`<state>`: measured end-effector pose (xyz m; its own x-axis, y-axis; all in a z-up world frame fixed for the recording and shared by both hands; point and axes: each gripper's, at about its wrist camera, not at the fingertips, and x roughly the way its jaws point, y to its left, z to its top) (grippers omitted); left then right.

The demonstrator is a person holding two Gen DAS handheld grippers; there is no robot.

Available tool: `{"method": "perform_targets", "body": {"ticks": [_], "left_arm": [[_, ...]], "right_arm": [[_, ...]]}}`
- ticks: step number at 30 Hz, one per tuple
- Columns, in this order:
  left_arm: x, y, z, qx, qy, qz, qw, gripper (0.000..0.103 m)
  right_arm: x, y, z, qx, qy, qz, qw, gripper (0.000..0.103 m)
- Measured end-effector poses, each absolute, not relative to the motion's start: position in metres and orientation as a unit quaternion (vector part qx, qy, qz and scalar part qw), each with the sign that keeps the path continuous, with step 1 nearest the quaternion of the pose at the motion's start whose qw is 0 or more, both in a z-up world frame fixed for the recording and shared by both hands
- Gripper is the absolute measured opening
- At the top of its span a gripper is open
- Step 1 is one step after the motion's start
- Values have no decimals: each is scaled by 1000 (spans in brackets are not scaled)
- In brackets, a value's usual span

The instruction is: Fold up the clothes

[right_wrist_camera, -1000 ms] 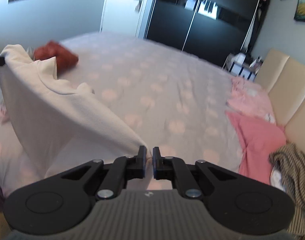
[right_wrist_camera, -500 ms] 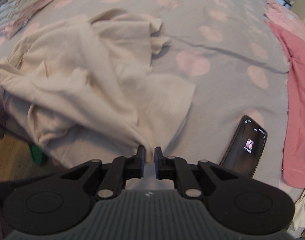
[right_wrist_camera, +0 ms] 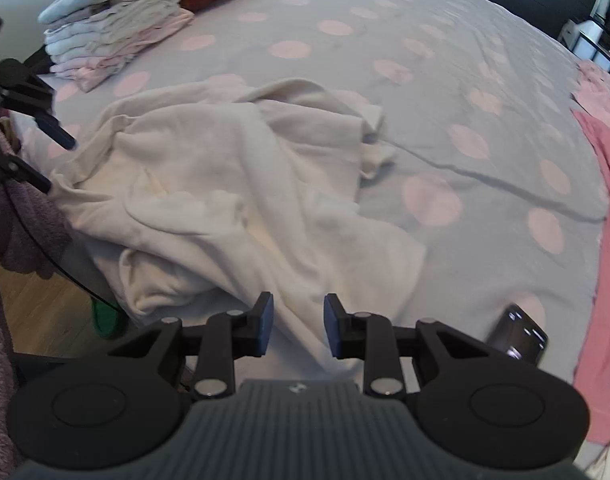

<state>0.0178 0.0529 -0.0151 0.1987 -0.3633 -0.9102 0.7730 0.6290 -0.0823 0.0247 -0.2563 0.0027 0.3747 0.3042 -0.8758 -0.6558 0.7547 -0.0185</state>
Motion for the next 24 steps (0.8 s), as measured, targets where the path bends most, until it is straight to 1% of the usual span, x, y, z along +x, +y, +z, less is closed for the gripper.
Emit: {"method": "perform_targets", "body": {"ticks": [1, 2, 3, 4, 8, 11, 13, 14, 15, 18, 22, 23, 24], "left_arm": [[21, 52, -24, 199, 520, -375, 741, 28], [25, 51, -34, 195, 534, -370, 735, 23], [27, 53, -39, 192, 542, -366, 732, 14], [28, 55, -45, 190, 548, -362, 730, 12], [30, 69, -41, 157, 558, -351, 735, 11], [27, 82, -33, 134, 556, -351, 742, 11], [25, 88, -31, 125, 554, -346, 747, 11], [24, 90, -30, 120, 553, -343, 749, 10], [23, 93, -27, 117, 553, -336, 753, 10], [23, 99, -27, 109, 552, -322, 762, 10], [32, 96, -43, 109, 577, -310, 747, 10], [33, 95, -45, 106, 582, -314, 742, 10], [33, 93, -44, 109, 579, -316, 744, 14]], "right_arm": [[25, -253, 1, -188, 472, 304, 806, 31], [25, -251, -1, -191, 471, 310, 804, 31], [25, -250, -2, -194, 469, 315, 801, 32], [26, -250, -3, -196, 469, 319, 800, 32], [31, -250, -5, -200, 465, 333, 796, 37], [34, -249, -10, -195, 473, 347, 786, 37], [31, -246, -15, -198, 476, 360, 778, 35], [28, -244, -18, -203, 479, 366, 771, 19], [25, -242, -20, -208, 486, 373, 762, 5], [15, -241, -27, -232, 499, 382, 742, 5], [18, -246, -34, -231, 506, 360, 749, 5], [18, -246, -34, -229, 504, 359, 751, 7], [18, -246, -34, -228, 502, 359, 753, 10]]}}
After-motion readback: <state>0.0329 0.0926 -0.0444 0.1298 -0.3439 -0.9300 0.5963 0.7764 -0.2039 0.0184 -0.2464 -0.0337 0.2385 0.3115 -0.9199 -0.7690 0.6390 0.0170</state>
